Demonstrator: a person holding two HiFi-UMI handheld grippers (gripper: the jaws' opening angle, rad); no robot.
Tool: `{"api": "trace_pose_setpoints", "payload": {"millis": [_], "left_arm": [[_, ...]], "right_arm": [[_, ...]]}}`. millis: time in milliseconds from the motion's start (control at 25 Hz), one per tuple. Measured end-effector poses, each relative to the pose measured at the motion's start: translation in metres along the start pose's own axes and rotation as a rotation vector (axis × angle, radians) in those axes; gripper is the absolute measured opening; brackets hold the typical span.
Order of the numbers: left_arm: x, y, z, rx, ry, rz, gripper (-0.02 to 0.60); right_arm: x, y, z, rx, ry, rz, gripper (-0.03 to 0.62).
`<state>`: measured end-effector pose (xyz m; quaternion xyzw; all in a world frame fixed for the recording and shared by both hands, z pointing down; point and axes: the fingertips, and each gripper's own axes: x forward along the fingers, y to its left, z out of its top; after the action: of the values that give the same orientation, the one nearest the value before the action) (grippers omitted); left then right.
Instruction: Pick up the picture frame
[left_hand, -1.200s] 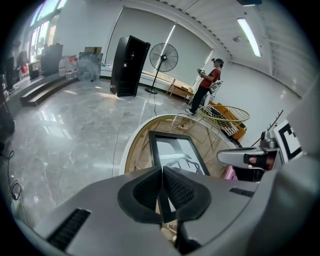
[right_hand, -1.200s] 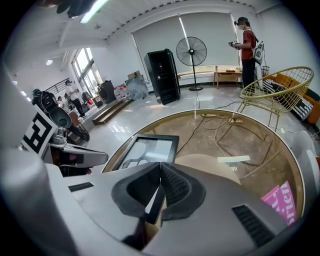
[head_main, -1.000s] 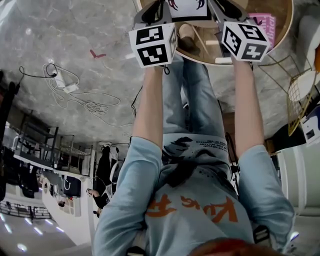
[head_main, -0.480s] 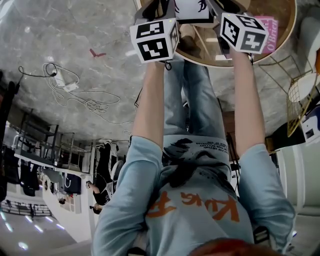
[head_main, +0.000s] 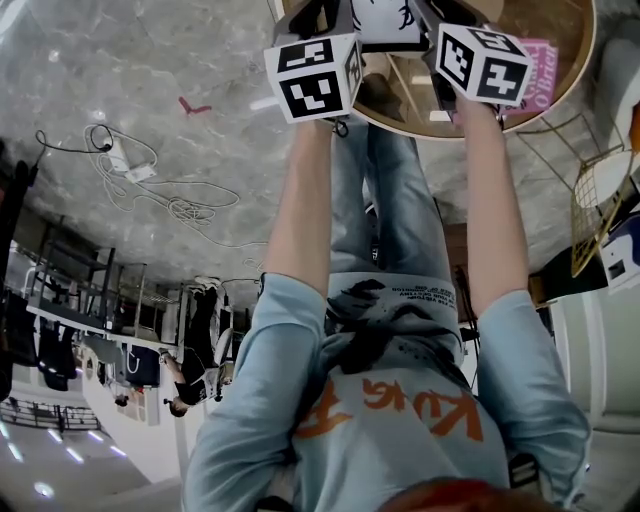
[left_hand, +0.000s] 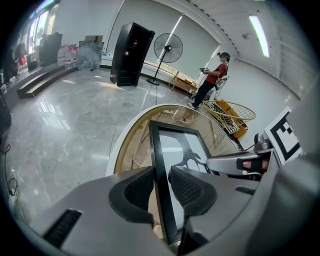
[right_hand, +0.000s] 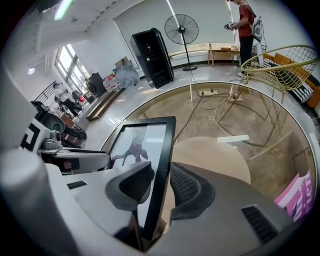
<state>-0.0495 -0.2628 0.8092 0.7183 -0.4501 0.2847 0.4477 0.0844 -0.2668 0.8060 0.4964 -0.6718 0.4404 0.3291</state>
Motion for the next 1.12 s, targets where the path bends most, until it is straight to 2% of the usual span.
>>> {"api": "trace_pose_setpoints", "payload": {"millis": [200,320,520,760,960,1120], "left_arm": [[-0.001,-0.003,-0.002,0.018,0.055,-0.016,0.115],[-0.002,-0.001,-0.002,-0.015,0.049,-0.005,0.103],[-0.009,-0.002,-0.001,-0.024,0.037,0.020,0.091],[-0.033,-0.010,0.005,-0.008,-0.025,0.009,0.081],[-0.058,-0.027,0.010,0.080,-0.076,0.027,0.080],[-0.083,-0.051,0.017,0.100,-0.125,0.011,0.080]], "right_arm": [[-0.003,-0.002,-0.001,0.045,0.007,0.008,0.107],[-0.004,-0.002,-0.001,0.066,0.010,0.000,0.097],[-0.016,0.001,-0.002,0.068,-0.017,-0.009,0.080],[-0.039,0.007,-0.007,0.117,-0.080,0.026,0.074],[-0.066,0.012,-0.006,0.116,-0.138,0.045,0.072],[-0.101,0.010,-0.005,0.109,-0.191,0.065,0.074]]}}
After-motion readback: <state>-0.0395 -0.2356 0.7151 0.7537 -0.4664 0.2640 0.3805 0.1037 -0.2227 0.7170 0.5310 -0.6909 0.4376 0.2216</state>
